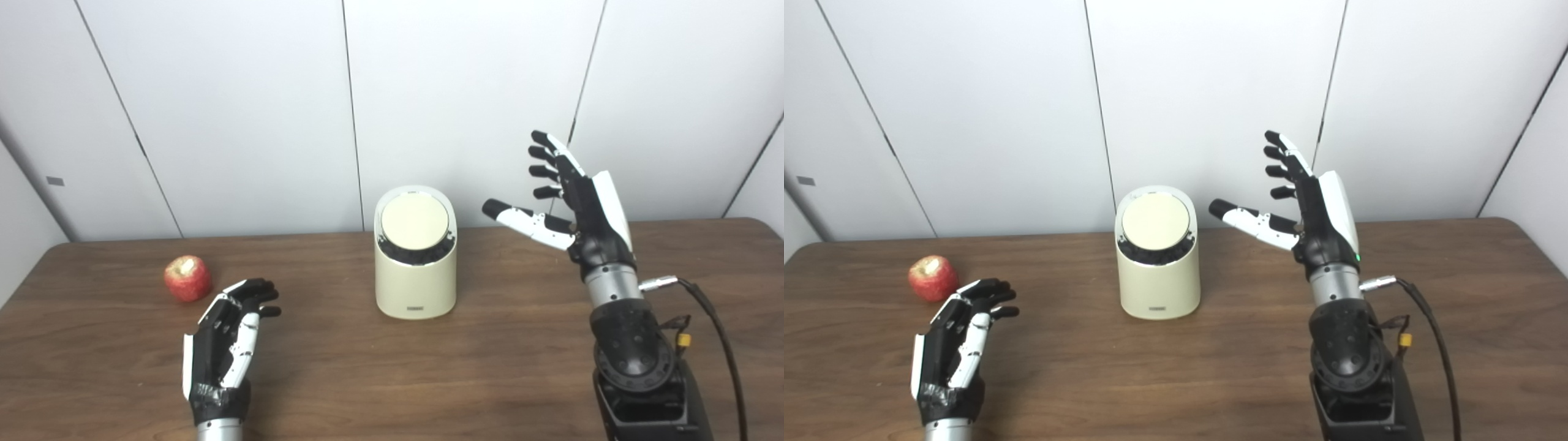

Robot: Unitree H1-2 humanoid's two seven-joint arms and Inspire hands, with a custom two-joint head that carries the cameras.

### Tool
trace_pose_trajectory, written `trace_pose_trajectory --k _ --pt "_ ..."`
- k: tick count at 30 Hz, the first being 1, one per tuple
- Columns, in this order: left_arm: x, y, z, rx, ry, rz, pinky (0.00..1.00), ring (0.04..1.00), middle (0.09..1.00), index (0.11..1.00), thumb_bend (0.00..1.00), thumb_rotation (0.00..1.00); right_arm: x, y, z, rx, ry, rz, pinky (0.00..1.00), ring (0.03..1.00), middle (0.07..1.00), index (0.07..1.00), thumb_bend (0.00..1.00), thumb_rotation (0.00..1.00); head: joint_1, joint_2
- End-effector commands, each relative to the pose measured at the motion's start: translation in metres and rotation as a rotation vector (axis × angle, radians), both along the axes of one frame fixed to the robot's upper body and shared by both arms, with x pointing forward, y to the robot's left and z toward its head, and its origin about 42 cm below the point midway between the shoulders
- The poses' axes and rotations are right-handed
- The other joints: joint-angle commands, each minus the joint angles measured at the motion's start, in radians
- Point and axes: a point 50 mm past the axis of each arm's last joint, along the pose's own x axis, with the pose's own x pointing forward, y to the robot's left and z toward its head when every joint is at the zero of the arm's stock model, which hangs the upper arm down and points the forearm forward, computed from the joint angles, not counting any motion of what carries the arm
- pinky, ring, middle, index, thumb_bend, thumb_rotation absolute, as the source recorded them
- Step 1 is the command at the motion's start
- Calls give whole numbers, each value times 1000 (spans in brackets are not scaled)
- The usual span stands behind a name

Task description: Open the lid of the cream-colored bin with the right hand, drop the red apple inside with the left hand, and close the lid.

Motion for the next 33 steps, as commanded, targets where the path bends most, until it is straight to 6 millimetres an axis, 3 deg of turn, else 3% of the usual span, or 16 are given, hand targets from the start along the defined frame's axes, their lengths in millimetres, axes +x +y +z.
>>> trace_pose_trajectory --k 1,6,10,13,22,26,33 --pt "-1 -5 -7 -10 -10 -10 587 674 672 651 295 376 11 7 24 -36 -75 -4 661 803 871 899 892 482 2 2" --pt "-2 -5 -7 -10 -10 -6 584 673 674 651 301 378 29 17 17 -116 -45 -17 666 816 886 917 887 509 5 5" --pt "-2 -7 -7 -10 -12 -2 579 669 673 649 299 368 40 26 16 -175 -23 -26 543 748 883 933 921 521 7 5" --pt "-2 -7 -7 -9 -16 -8 591 676 676 652 297 372 45 33 13 -202 -19 -24 614 800 898 945 942 512 11 5" --pt "-2 -10 -6 -9 -17 -5 582 674 674 651 282 375 50 55 13 -249 8 15 603 800 899 964 980 567 14 2" --pt "-1 -12 -6 -8 -17 -10 580 673 674 653 280 374 54 60 12 -278 35 36 693 874 943 985 997 596 16 -1" --pt "-1 -15 -6 -1 -13 -6 594 675 674 651 282 382 59 68 12 -305 52 46 789 907 951 981 1000 616 19 -4"
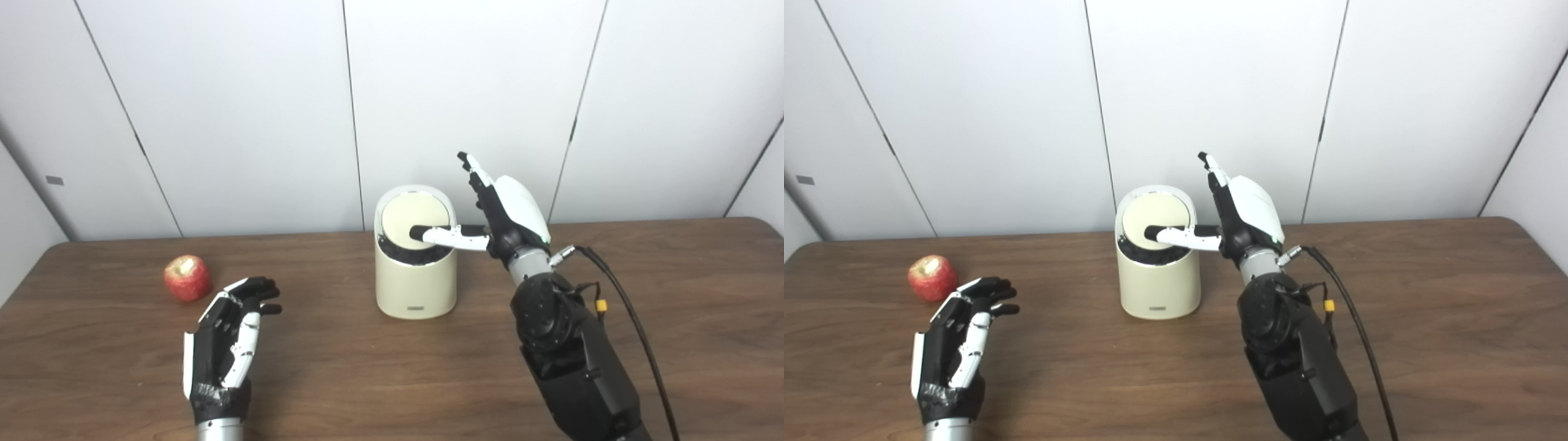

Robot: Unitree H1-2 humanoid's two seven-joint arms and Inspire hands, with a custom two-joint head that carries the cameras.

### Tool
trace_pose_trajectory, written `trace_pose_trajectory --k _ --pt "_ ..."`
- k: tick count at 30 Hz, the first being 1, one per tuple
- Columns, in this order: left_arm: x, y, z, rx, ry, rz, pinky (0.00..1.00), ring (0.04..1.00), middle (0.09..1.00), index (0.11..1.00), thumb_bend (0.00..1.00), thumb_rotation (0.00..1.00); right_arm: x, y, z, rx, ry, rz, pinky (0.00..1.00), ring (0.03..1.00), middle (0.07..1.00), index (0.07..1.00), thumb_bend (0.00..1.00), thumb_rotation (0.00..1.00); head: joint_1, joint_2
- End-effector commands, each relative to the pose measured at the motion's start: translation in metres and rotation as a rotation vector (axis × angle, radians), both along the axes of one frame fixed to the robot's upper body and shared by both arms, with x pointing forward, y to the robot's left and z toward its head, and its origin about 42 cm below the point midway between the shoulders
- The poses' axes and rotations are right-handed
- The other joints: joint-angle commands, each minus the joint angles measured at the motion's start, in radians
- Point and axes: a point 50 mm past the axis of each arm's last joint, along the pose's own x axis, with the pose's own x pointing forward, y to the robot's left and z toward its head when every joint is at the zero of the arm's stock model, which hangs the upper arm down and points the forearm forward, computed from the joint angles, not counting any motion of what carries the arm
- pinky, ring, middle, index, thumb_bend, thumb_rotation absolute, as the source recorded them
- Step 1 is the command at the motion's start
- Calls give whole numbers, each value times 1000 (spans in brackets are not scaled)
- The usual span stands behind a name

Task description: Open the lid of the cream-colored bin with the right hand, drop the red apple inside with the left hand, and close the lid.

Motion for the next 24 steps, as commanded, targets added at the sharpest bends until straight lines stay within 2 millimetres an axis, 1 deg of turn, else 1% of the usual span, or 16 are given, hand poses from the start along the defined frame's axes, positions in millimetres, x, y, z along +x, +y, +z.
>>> trace_pose_trajectory --k 1,3,7,13,15,19,21,24 --pt "0 -12 -7 -24 10 -10 597 678 675 651 281 386 7 7 29 -17 -90 7 794 910 956 991 1000 624 0 0" --pt "0 -14 -7 -27 12 -8 594 674 671 648 285 382 8 9 29 -27 -96 10 793 905 953 998 1000 626 2 -1" --pt "-1 -16 -6 -32 12 0 601 673 668 645 291 371 11 12 28 -57 -100 13 833 909 958 1000 1000 613 5 -1" --pt "-2 -17 -6 -23 21 0 606 678 674 650 292 389 18 13 22 -65 -72 -6 854 921 964 1000 988 588 8 -1" --pt "-2 -17 -6 -25 17 -4 610 680 673 651 295 387 20 13 21 -68 -67 -10 864 926 964 1000 969 577 10 -1" --pt "-3 -19 -6 -38 18 -7 604 677 670 653 300 382 23 11 18 -74 -60 -21 896 946 969 996 926 590 10 -2" --pt "-2 -19 -6 -35 19 -5 600 674 669 651 295 373 25 10 16 -81 -57 -30 898 949 967 992 915 596 11 -3" --pt "-2 -20 -7 -39 22 -5 591 672 670 647 292 364 29 7 12 -95 -53 -42 893 947 964 990 861 583 11 -6"
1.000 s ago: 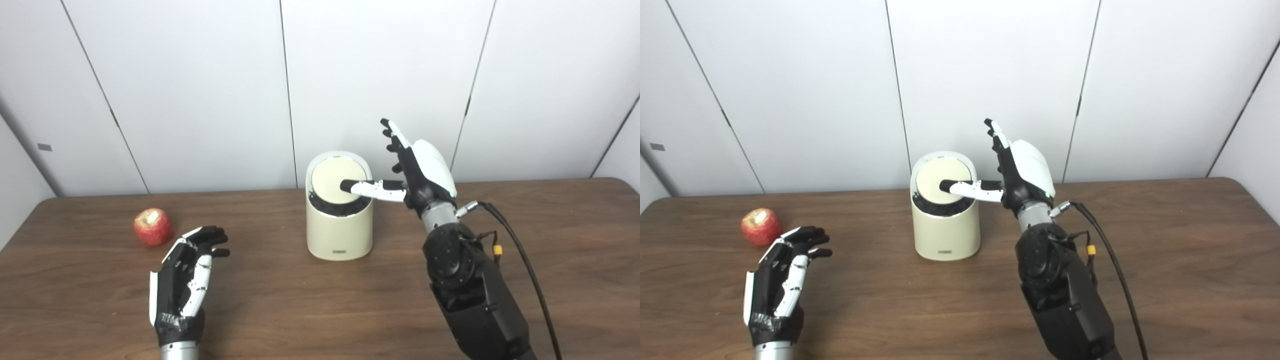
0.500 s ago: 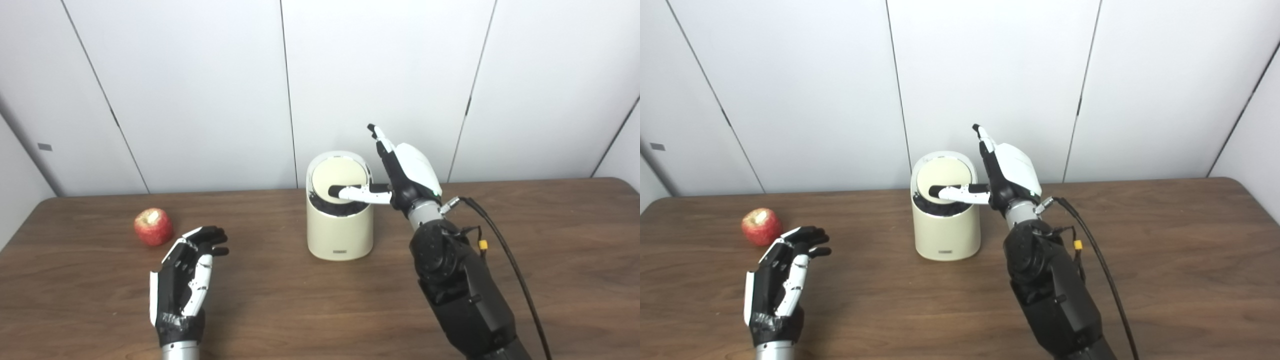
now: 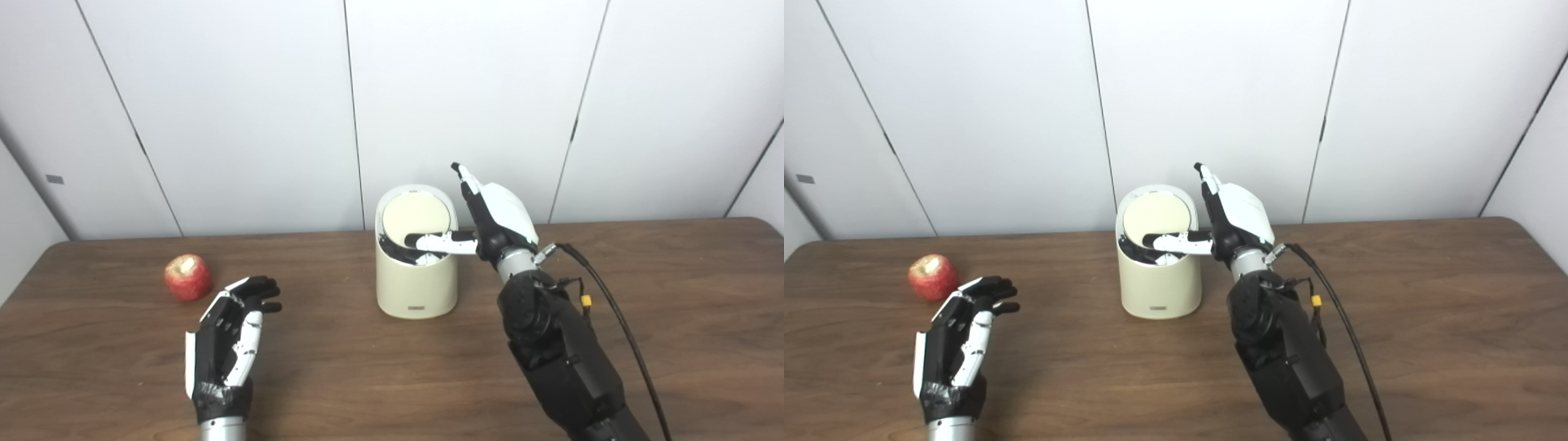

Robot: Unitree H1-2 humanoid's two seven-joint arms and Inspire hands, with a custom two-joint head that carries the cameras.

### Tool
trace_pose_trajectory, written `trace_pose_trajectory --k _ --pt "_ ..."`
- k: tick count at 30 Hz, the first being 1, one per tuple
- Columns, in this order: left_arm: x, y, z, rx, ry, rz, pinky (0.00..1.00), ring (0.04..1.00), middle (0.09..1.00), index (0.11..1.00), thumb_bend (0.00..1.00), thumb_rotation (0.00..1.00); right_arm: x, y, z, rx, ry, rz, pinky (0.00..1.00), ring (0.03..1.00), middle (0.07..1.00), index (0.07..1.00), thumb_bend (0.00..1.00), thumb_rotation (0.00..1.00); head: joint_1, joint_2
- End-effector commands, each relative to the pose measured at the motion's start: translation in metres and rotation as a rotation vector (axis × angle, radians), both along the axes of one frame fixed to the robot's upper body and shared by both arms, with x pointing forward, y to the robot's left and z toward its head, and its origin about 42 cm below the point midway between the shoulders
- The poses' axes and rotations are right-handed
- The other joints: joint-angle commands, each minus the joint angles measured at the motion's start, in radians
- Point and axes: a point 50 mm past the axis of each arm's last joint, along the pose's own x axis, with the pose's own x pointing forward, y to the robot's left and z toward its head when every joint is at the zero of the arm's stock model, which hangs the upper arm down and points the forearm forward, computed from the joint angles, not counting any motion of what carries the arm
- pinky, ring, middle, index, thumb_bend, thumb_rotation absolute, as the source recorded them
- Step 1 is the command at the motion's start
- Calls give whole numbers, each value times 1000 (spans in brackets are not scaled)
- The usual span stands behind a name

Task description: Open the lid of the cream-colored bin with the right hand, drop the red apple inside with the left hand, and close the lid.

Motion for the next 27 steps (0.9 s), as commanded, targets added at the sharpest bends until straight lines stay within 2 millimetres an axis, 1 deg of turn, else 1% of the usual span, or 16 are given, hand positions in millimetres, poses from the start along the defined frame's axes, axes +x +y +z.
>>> trace_pose_trajectory --k 1,4,6,9,12,16,19,23,27 --pt "-2 -15 -7 -41 19 -17 592 672 669 646 297 363 9 1 30 -27 -109 -12 897 949 965 992 830 590 -1 0" --pt "-3 -15 -8 -40 21 -18 593 672 671 647 298 368 12 -2 28 -44 -111 -24 895 948 960 980 778 592 0 0" --pt "-3 -15 -8 -40 21 -20 591 670 670 647 298 370 14 -4 26 -49 -112 -25 894 947 959 977 770 590 0 0" --pt "-3 -15 -9 -37 20 -21 593 668 668 647 305 377 17 -5 24 -51 -111 -26 887 943 957 976 772 613 0 1" --pt "-3 -14 -9 -35 22 -23 599 670 669 649 304 383 17 -5 25 -56 -111 -26 879 941 956 975 765 607 0 2" --pt "-3 -15 -8 -44 25 -21 603 671 667 648 305 377 15 -4 27 -57 -112 -25 880 939 956 970 770 545 -2 5" --pt "-3 -16 -7 -52 29 -16 597 668 665 643 307 363 15 -4 27 -48 -115 -26 881 939 955 968 782 469 -2 5" --pt "-3 -16 -7 -45 27 -17 594 669 667 646 297 359 15 -4 27 -50 -119 -27 869 930 948 963 835 382 -5 6" --pt "-3 -17 -7 -48 29 -20 600 676 673 650 296 365 15 -5 28 -61 -119 -25 859 919 943 958 852 325 -5 6"
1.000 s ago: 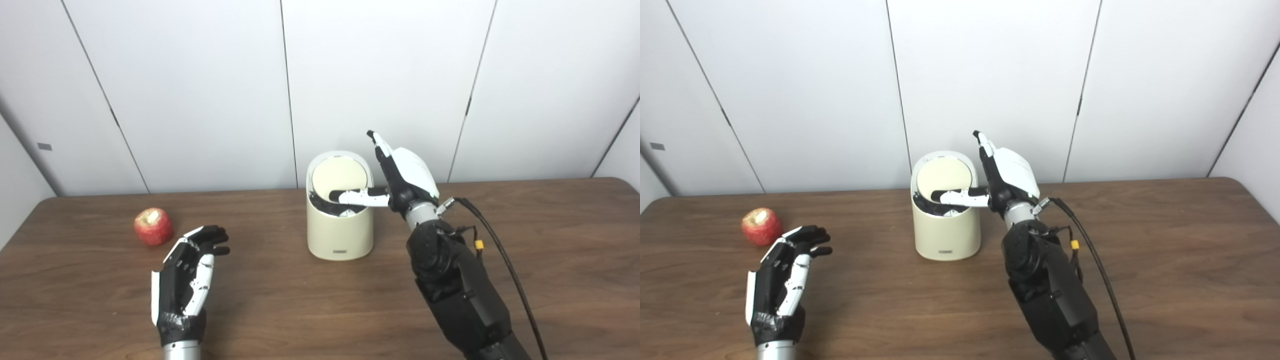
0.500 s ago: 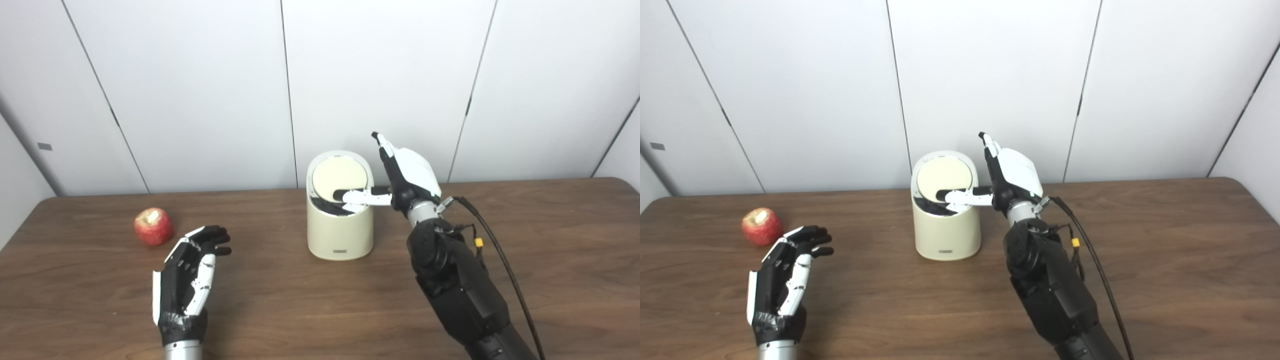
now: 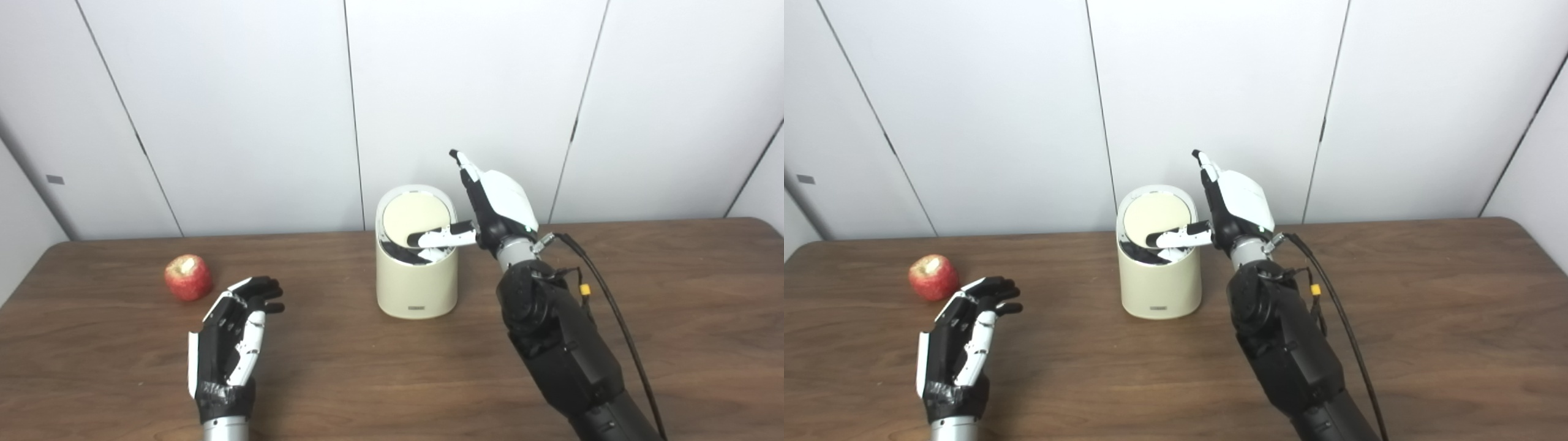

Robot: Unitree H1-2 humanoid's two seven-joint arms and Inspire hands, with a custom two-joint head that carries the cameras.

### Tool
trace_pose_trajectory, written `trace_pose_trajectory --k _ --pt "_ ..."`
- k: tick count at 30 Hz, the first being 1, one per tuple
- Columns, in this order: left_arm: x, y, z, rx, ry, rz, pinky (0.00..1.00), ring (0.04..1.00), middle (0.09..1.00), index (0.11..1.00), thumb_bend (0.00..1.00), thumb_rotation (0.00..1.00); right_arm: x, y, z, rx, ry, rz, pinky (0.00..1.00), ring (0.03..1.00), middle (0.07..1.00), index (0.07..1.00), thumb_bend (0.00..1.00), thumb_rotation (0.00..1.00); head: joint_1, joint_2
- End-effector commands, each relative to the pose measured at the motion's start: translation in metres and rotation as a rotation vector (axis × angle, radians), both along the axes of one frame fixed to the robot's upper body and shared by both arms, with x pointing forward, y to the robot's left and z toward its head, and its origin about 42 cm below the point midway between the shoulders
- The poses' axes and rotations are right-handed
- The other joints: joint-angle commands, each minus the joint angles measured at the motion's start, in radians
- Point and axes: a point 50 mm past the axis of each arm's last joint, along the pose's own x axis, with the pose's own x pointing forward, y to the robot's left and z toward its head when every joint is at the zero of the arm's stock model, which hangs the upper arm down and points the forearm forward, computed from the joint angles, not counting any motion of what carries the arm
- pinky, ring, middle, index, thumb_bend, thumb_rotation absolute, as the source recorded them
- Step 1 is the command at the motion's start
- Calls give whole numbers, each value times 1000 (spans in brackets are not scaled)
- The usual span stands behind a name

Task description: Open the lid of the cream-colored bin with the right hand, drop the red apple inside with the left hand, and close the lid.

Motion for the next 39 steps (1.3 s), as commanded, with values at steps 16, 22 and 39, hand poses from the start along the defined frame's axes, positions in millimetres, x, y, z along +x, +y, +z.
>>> trace_pose_trajectory --k 16,22,39 --pt "-2 -13 -6 -30 15 -17 600 674 671 647 300 374 -2 -10 14 29 -26 19 842 903 943 975 903 816 -10 -2" --pt "0 -12 -8 -28 15 -20 594 672 669 646 307 381 -5 -16 10 29 -37 60 851 903 939 971 975 998 -13 -9" --pt "4 -10 -11 -6 4 -30 603 673 670 652 290 394 -49 -53 13 210 -232 158 850 952 1000 1000 1000 1000 -13 -25"
